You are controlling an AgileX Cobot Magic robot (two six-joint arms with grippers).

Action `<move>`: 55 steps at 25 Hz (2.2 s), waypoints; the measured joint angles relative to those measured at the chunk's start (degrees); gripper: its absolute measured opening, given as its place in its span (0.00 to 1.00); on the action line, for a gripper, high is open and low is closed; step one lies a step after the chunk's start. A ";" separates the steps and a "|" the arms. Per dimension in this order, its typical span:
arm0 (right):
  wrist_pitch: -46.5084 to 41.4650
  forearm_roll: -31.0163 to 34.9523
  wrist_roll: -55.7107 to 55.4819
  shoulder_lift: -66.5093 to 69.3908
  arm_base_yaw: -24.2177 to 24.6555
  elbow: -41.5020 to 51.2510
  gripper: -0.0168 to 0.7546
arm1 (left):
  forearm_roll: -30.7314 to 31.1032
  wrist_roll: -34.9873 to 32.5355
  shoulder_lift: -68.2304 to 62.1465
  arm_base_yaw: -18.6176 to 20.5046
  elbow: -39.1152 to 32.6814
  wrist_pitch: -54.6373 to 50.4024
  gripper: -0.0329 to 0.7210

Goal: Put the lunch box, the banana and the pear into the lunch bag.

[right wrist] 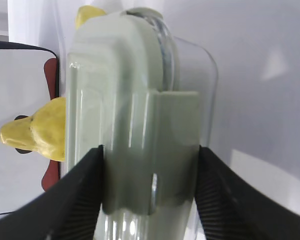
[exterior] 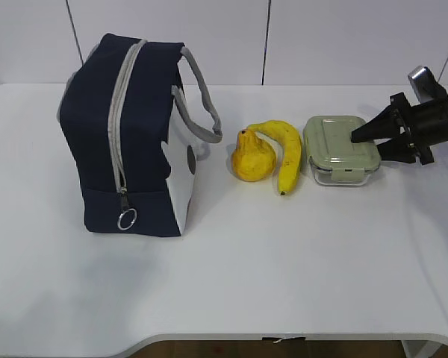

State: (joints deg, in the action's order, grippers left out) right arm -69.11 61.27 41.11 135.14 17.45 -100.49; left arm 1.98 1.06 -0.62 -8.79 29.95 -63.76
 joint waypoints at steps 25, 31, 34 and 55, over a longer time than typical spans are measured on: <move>-0.02 0.93 -3.84 0.22 -0.02 0.00 0.52 | 0.00 0.00 0.00 0.00 0.00 0.00 0.36; 0.65 -1.39 -6.46 -1.11 -0.24 0.00 0.52 | 0.00 0.00 0.00 0.00 0.00 0.00 0.36; 1.04 -2.07 -7.78 -1.49 -0.24 0.00 0.52 | 0.00 0.00 0.00 0.00 0.00 0.00 0.36; 1.31 -6.73 -14.74 -5.74 -0.24 0.11 0.52 | -0.04 0.00 0.00 0.00 0.00 0.00 0.36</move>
State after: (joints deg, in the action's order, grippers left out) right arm -67.81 54.54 26.37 129.40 17.21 -100.38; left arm 1.94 1.06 -0.62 -8.79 29.95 -63.76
